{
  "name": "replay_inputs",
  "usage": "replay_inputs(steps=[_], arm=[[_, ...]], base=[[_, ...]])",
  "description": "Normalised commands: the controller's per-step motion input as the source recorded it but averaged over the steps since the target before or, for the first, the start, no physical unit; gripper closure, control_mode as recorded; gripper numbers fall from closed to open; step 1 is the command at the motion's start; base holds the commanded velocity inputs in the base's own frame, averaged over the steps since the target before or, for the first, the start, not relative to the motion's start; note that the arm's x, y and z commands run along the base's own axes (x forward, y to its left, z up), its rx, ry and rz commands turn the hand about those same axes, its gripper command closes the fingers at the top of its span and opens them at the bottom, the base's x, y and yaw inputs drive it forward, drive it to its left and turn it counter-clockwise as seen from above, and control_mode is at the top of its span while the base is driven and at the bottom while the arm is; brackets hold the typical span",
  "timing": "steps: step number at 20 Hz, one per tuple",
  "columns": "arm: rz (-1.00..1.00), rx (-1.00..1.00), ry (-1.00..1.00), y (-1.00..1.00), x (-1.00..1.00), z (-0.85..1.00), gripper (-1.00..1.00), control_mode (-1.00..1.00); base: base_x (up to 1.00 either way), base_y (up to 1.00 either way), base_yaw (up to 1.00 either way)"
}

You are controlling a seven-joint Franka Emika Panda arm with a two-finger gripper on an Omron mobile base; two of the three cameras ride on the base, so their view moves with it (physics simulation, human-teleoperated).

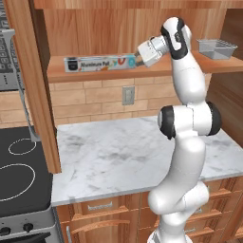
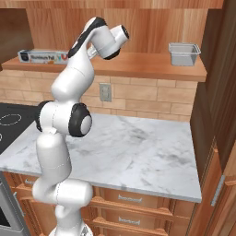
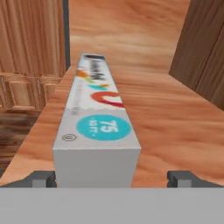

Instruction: Retrieve the tupperware and aluminum foil from the cabinet and place them on the dining counter near the plate with hot dog and eggplant to prepare for storing leftovers.

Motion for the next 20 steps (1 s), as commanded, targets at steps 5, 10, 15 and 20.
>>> replay_inputs(steps=[5,10,15,20], arm=[[0.08,-0.06,-0.02,0.29,0.02,0.00,-1.00,-1.00],[0.08,-0.06,0.00,0.38,0.00,0.00,-1.00,-1.00],[0.06,-0.11,0.00,0.60,-0.18,-0.23,1.00,-1.00],[0.01,-0.08,-0.03,0.37,-0.42,-0.53,1.00,-1.00]], base=[[0.00,0.00,0.00],[0.00,0.00,0.00],[0.00,0.00,0.00],[0.00,0.00,0.00]])
